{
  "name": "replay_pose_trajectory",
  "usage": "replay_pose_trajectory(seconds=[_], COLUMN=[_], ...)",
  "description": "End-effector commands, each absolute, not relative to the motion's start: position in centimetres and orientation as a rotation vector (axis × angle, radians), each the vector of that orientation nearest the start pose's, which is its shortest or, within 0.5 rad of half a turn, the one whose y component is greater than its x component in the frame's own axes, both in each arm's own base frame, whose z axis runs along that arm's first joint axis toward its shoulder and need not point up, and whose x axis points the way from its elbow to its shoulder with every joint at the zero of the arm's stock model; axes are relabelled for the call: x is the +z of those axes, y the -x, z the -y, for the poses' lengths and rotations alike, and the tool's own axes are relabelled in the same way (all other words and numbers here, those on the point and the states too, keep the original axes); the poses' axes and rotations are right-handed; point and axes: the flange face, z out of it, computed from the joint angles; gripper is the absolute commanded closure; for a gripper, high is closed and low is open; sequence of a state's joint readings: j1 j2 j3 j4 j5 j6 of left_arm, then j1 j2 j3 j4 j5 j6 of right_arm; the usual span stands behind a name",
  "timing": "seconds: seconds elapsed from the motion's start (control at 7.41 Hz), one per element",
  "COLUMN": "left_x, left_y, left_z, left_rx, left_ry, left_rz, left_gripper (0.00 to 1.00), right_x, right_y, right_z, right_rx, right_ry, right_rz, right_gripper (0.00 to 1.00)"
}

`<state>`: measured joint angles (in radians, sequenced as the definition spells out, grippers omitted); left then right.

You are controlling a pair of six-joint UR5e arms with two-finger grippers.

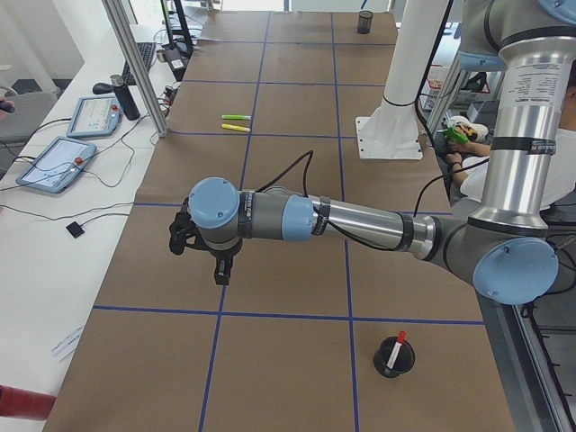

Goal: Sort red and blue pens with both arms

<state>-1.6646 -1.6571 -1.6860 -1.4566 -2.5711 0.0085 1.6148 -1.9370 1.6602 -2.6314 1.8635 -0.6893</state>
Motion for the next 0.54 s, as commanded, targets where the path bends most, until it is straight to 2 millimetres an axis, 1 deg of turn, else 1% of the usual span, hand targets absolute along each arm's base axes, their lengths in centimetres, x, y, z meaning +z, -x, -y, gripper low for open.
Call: replay_pose_trajectory(seconds=[0.0,0.14,0.27,0.41], left_x=[54.6,54.1,54.0,53.8], left_y=[9.8,9.8,9.8,9.8], left_z=[51.9,51.8,51.9,51.9], left_rx=[-0.034,-0.033,-0.033,-0.031], left_ry=[-0.139,-0.144,-0.144,-0.148], left_rz=[-0.995,-0.995,-0.995,-0.995], left_gripper=[0.00,0.00,0.00,0.00], right_x=[80.2,80.8,81.4,81.4], right_y=[-11.2,-11.1,-10.9,-10.9], right_z=[13.9,13.8,14.3,14.5], right_rx=[-0.356,-0.337,-0.318,-0.315], right_ry=[1.195,1.203,1.202,1.201], right_rz=[0.733,0.742,0.756,0.757], right_gripper=[1.00,1.00,1.00,1.00])
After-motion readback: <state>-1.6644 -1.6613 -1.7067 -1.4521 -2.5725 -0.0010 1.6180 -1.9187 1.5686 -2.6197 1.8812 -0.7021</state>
